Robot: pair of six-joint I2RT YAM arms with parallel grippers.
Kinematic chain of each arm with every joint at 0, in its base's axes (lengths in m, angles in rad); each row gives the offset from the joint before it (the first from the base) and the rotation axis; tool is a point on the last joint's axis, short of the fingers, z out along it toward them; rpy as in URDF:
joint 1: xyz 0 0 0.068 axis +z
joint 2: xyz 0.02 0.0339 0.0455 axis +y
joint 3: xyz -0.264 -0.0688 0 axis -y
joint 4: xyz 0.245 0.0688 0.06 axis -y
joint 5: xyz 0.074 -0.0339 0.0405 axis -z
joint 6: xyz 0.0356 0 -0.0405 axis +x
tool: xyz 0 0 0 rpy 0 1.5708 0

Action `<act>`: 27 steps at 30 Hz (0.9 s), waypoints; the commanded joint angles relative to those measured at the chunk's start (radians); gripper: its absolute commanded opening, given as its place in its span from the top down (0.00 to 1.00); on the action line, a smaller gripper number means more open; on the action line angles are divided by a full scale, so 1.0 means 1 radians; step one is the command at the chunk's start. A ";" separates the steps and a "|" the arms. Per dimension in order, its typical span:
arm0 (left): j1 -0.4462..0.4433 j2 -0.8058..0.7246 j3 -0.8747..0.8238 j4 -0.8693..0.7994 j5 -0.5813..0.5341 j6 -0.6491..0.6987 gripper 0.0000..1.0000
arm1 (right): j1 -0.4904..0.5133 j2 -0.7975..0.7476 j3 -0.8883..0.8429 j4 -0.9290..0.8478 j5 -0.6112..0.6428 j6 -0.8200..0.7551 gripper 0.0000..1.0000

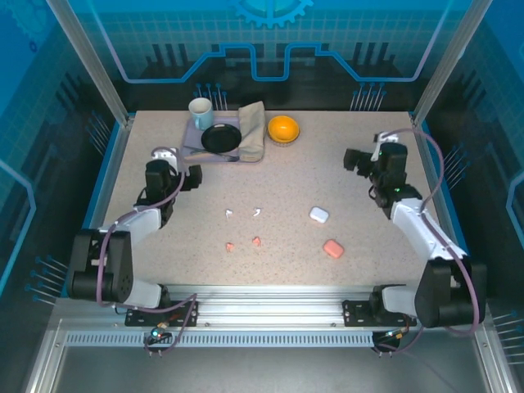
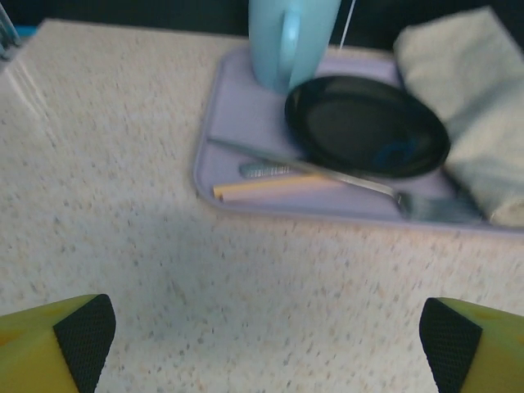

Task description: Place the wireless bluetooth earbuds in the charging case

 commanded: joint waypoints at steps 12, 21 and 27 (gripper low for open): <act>-0.099 -0.154 0.315 -0.806 0.211 -0.481 0.01 | 0.320 -0.032 0.040 -0.872 -0.023 0.537 0.12; -0.308 -0.148 0.321 -0.803 0.179 -0.593 0.01 | 0.484 -0.126 -0.170 -0.914 0.044 0.938 0.08; -0.392 -0.070 0.365 -0.812 0.172 -0.598 0.01 | 0.479 -0.047 -0.173 -0.830 -0.035 0.914 0.08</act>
